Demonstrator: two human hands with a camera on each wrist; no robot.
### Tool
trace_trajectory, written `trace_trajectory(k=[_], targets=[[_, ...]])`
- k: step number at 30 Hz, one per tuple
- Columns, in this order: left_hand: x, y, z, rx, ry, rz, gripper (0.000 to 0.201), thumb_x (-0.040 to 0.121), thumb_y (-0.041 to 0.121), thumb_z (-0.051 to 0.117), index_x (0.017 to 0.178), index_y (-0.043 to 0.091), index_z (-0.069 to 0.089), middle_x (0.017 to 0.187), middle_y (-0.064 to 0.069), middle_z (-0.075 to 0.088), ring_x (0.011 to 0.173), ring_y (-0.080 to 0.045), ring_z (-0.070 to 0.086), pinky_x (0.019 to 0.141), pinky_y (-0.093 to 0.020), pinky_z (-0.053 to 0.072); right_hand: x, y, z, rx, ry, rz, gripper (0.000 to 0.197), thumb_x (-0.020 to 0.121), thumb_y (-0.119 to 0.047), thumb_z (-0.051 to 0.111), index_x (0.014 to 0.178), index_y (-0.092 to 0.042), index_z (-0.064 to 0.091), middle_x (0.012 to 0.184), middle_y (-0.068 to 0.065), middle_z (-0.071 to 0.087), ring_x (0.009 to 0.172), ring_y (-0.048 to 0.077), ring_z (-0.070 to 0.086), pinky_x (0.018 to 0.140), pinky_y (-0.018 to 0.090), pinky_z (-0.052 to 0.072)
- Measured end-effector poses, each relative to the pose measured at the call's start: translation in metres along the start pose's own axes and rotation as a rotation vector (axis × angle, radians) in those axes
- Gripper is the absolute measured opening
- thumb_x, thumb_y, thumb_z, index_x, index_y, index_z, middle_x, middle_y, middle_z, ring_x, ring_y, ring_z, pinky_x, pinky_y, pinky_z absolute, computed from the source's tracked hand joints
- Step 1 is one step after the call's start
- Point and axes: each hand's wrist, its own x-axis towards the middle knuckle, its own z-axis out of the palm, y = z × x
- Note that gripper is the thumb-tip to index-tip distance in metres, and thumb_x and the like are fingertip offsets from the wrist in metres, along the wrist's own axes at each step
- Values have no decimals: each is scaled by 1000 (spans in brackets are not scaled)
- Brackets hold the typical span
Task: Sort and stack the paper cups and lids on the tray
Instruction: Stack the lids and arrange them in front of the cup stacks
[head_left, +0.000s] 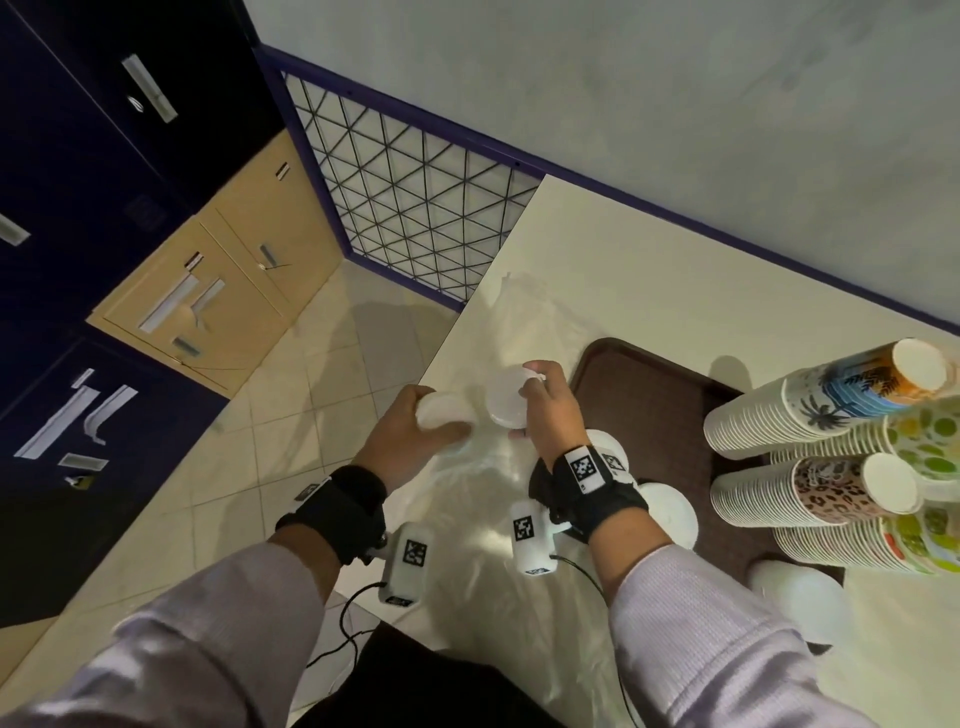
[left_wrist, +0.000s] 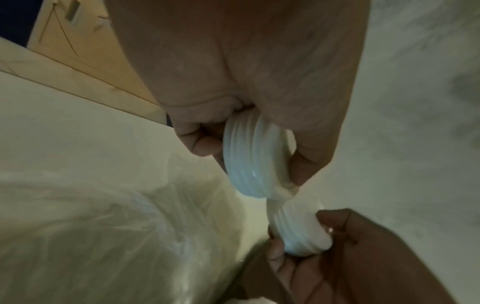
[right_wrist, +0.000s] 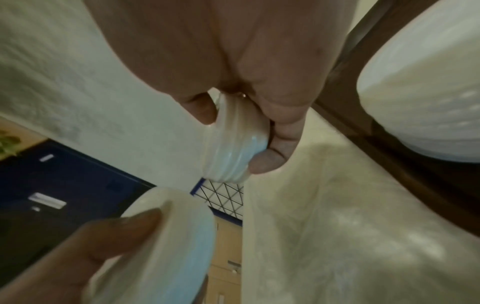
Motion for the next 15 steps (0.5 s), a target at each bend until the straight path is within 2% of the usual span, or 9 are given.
trace_trajectory(k=[3,5,8,12,15], targets=[[-19,19,3,-192,-87,8,47,68,44,82,110,38,60,109,10,66,99,-18,63,76,-33,50,-17,-3,-10,119,20,4,45,83,-26,46,126,-22,58,109,1,55,97,24,59,58,34,55],[-28,31,10,-308,-147,0,38,66,41,80,102,41,66,104,12,70,100,-19,63,78,-37,49,-30,-5,-18,166,18,-24,42,89,-21,45,128,-24,59,113,2,57,96,23,60,60,34,55],[-38,47,29,-420,-209,-1,36,74,26,73,109,28,64,101,6,72,100,-21,63,83,-40,47,-52,-9,-30,204,-26,-70,47,83,-28,43,127,-30,60,121,8,60,100,27,61,61,36,55],[-51,64,53,-410,-235,24,43,78,28,70,119,22,59,119,-7,66,107,-27,62,80,-38,50,-78,-10,-45,262,-56,-101,50,82,-32,42,130,-30,58,128,11,58,108,32,63,71,45,61],[-58,70,69,-395,-256,33,47,78,30,71,122,25,57,124,-8,62,110,-27,61,78,-34,52,-91,-7,-59,341,-19,-84,40,88,-29,44,125,-30,60,127,11,60,105,33,63,63,35,55]])
